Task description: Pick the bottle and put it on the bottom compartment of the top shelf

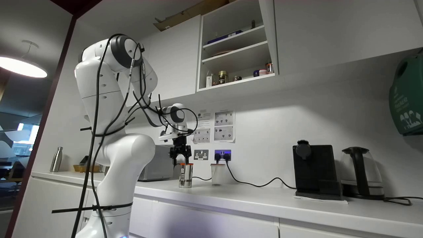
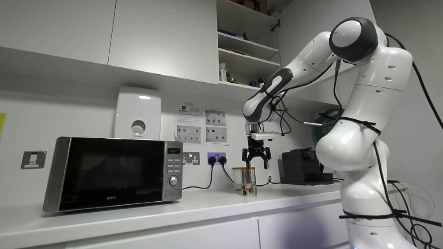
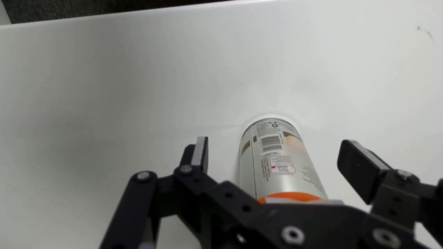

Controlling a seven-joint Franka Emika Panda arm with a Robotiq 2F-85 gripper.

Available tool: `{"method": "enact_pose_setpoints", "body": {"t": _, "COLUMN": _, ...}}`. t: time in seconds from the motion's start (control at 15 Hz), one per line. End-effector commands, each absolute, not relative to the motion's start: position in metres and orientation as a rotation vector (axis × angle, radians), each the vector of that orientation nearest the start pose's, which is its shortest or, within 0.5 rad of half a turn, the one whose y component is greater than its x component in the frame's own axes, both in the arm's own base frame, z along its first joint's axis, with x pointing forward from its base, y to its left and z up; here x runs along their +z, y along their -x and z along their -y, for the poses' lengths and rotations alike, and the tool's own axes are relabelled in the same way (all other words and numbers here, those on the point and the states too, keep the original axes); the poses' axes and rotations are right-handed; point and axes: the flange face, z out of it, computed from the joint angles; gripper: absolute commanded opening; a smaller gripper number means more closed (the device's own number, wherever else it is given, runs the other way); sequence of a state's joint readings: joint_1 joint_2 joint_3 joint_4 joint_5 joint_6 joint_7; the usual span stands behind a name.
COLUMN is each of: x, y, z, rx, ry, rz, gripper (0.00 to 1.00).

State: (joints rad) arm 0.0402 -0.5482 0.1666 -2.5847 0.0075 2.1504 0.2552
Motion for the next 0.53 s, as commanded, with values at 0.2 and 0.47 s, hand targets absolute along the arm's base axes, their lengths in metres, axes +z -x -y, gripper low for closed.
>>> {"method": "enact_pose_setpoints", "body": {"t": 0.2, "x": 0.420, "y": -0.353, "z": -0.081, "rx": -0.568, "ry": 3.109, "rz": -0.208, "gripper": 1.00}}
{"method": "enact_pose_setpoints", "body": {"t": 0.47, "x": 0.421, "y": -0.362, "z": -0.089, "rx": -0.710, "ry": 3.066, "rz": -0.298, "gripper": 1.00}}
